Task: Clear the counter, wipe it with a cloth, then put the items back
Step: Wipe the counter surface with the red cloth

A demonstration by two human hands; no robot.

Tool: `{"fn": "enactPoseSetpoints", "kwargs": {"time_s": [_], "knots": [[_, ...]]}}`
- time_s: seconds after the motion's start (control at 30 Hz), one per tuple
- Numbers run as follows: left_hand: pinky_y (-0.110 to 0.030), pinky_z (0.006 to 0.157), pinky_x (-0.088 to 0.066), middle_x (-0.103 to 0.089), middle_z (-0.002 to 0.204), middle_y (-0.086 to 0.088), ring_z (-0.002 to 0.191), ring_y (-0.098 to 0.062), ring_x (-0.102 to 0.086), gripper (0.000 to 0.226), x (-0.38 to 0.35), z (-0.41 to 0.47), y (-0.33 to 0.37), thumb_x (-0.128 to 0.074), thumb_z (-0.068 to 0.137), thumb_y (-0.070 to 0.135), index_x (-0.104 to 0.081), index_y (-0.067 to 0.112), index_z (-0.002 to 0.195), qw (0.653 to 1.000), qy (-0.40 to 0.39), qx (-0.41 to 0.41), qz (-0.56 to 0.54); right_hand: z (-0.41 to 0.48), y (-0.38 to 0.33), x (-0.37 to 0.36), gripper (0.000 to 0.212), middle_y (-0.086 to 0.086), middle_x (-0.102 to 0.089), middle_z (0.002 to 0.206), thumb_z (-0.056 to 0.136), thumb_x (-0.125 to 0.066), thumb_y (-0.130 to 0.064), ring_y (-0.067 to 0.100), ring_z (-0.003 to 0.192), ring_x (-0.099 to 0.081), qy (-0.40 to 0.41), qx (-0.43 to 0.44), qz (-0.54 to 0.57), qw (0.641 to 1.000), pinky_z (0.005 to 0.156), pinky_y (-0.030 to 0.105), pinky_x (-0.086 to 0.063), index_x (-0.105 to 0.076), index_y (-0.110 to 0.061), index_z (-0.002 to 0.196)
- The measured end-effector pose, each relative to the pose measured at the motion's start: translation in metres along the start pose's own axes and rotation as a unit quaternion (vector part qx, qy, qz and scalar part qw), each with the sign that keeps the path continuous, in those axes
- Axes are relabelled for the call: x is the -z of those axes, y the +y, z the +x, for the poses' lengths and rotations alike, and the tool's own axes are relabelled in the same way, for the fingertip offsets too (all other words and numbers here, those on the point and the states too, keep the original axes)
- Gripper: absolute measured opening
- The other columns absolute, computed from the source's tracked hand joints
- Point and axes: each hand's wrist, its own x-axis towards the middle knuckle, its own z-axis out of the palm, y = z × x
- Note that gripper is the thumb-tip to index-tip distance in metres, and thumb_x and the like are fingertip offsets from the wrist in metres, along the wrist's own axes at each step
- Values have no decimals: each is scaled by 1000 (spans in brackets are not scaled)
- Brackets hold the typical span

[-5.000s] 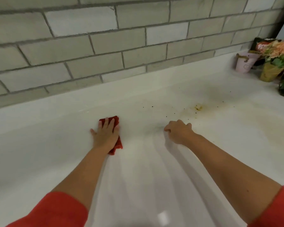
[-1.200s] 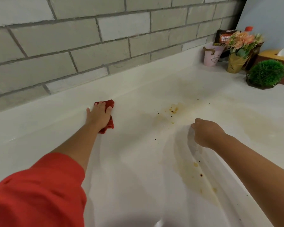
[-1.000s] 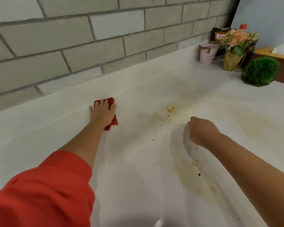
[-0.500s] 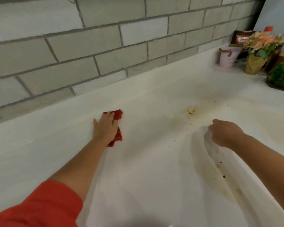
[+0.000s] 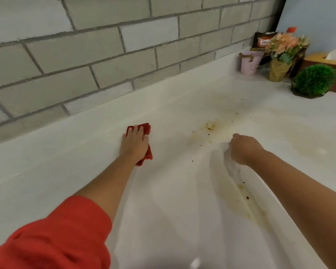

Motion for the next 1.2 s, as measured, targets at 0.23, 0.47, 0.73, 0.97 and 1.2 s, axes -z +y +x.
{"fn": "enactPoseSetpoints", "kwargs": {"time_s": [0.23, 0.47, 0.73, 0.97, 1.2], "knots": [[-35, 118, 0, -9, 159, 0, 147, -16, -2, 49, 1, -80, 39, -20, 102, 28, -17, 18, 150, 996, -54, -56, -31, -16, -6, 8, 32, 10, -46, 124, 93, -39, -4, 28, 112, -54, -14, -10, -6, 1000, 88, 30, -45, -50, 1, 122], [-33, 117, 5, -17, 156, 12, 145, -3, -7, 45, 0, -168, 85, -25, 102, 29, -26, 27, 147, 977, -70, -179, -87, -36, 22, 17, 44, 12, -35, 147, 100, -32, -15, 27, 135, -36, -50, 56, 127, 989, 104, 29, -32, -34, -8, 144], [-47, 118, -1, -15, 158, -4, 147, -18, -6, 54, -1, -115, 78, -13, 101, 36, -17, 13, 149, 998, -49, 41, -5, -87, 79, 27, 38, 1, -41, 145, 100, -37, -19, 19, 133, -37, -49, 97, 157, 982, 106, 25, -28, -47, -19, 137], [-43, 117, 4, -7, 159, 1, 147, -14, 1, 54, -8, -179, 139, -14, 101, 38, -13, 16, 150, 993, -77, -84, -28, -118, 108, 9, 32, 21, -56, 125, 93, -41, -11, 36, 119, -49, -115, 83, 123, 982, 101, 42, -40, -57, 4, 117], [-40, 116, 11, -10, 158, 7, 145, -5, -1, 50, 2, -232, 114, -18, 102, 36, -14, 23, 150, 990, -75, -100, -61, -133, 123, 0, 35, 7, -55, 129, 100, -35, -14, 25, 121, -49, -73, 114, 98, 986, 97, 26, -37, -58, -9, 126]]}}
